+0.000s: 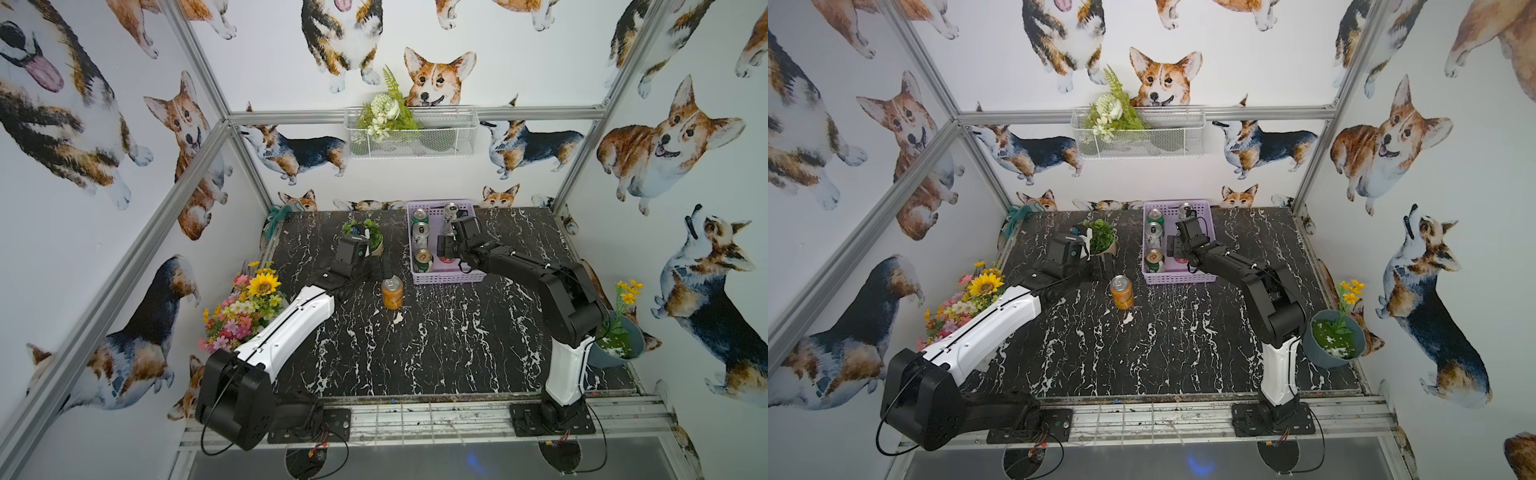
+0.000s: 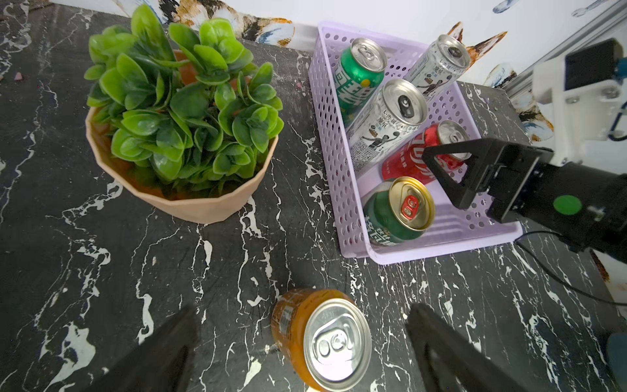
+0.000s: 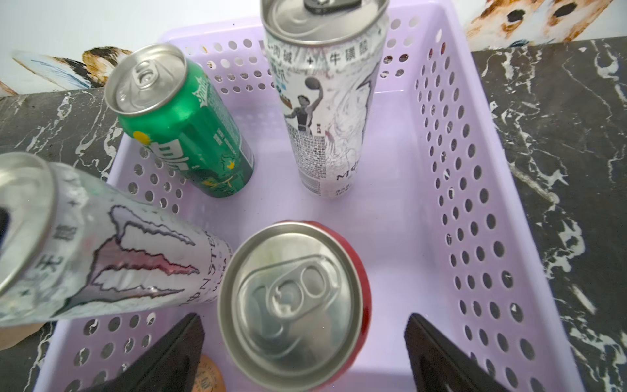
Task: Take out the drinks from the basket
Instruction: Pick up the drink from the basket.
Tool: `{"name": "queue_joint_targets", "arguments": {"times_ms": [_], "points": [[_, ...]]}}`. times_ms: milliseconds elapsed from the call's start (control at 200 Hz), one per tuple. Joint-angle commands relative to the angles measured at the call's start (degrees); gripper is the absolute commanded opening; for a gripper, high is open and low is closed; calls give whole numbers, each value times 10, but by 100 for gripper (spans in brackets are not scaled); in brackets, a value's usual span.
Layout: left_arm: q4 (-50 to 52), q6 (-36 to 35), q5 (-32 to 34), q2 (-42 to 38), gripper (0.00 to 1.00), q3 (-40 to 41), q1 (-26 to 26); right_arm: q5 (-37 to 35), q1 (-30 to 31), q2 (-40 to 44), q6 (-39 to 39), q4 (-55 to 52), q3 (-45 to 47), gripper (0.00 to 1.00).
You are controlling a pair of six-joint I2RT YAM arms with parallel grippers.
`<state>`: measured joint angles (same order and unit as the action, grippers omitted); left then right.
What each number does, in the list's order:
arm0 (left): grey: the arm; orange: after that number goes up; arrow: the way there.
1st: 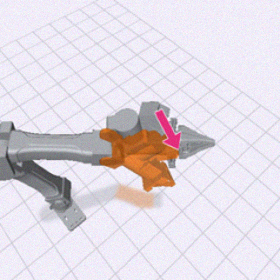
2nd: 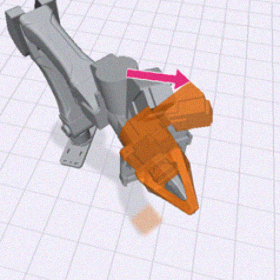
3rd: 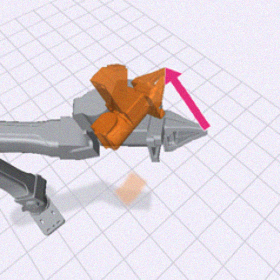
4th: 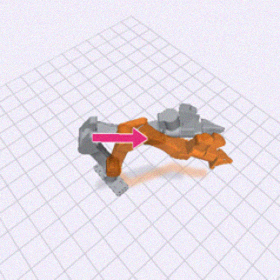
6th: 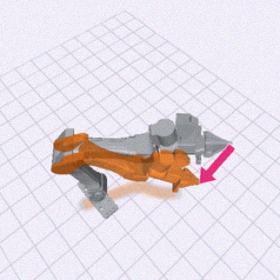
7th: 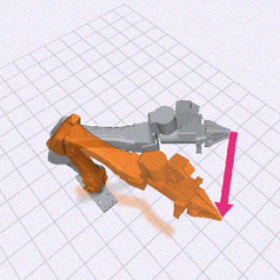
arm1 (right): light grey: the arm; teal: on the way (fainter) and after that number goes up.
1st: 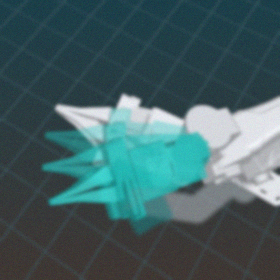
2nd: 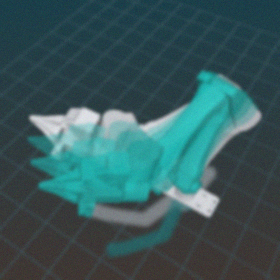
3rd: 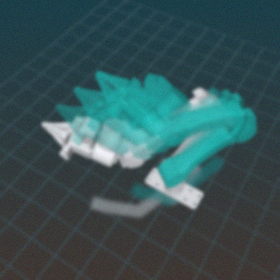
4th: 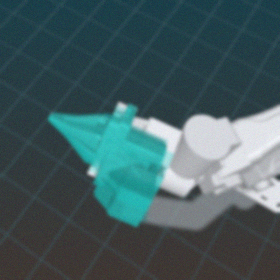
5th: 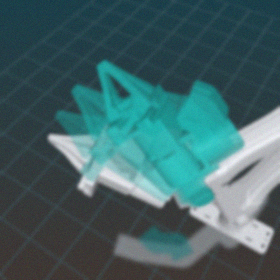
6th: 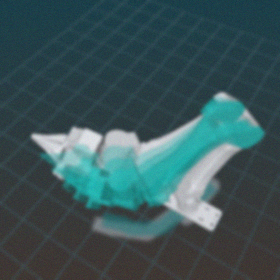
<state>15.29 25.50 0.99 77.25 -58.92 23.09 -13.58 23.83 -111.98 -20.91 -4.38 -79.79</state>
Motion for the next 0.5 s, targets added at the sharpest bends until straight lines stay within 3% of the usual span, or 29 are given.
{"name": "queue_joint_targets", "arguments": {"times_ms": [0, 250, 495], "points": [[1, -10, 1, 1, 100, -4, 0, -9, -4, -21, 2, 17, -19, 95], [2, -12, 0, 2, 100, -6, 0, -7, -6, -49, 15, 57, -26, 96], [4, -17, 3, 2, 100, -4, -1, 5, -7, -43, 25, 109, 5, 76]]}}
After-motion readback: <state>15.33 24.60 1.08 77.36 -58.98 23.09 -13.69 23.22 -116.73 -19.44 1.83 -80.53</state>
